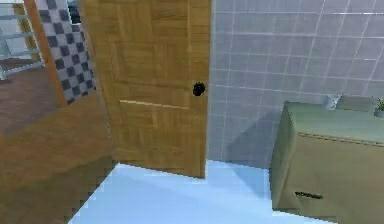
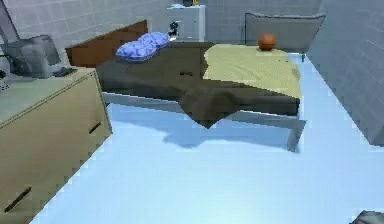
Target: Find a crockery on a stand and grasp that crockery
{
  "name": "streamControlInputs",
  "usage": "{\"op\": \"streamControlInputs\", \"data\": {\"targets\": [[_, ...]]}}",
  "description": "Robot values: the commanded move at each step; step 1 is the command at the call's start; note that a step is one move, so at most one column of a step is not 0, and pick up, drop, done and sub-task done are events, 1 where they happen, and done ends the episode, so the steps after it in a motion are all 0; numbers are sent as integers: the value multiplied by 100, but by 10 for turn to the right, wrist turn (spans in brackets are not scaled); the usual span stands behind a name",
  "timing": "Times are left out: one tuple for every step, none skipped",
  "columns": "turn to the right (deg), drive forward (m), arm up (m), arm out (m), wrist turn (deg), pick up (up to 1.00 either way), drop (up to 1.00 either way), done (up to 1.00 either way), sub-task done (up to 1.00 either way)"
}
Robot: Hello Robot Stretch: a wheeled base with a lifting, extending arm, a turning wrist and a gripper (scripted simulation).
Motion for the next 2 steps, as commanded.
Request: {"op": "streamControlInputs", "data": {"targets": [[-360, 0, 0, 0, 0, 0, 0, 0, 0], [0, 100, 0, 0, 0, 0, 0, 0, 0]]}}
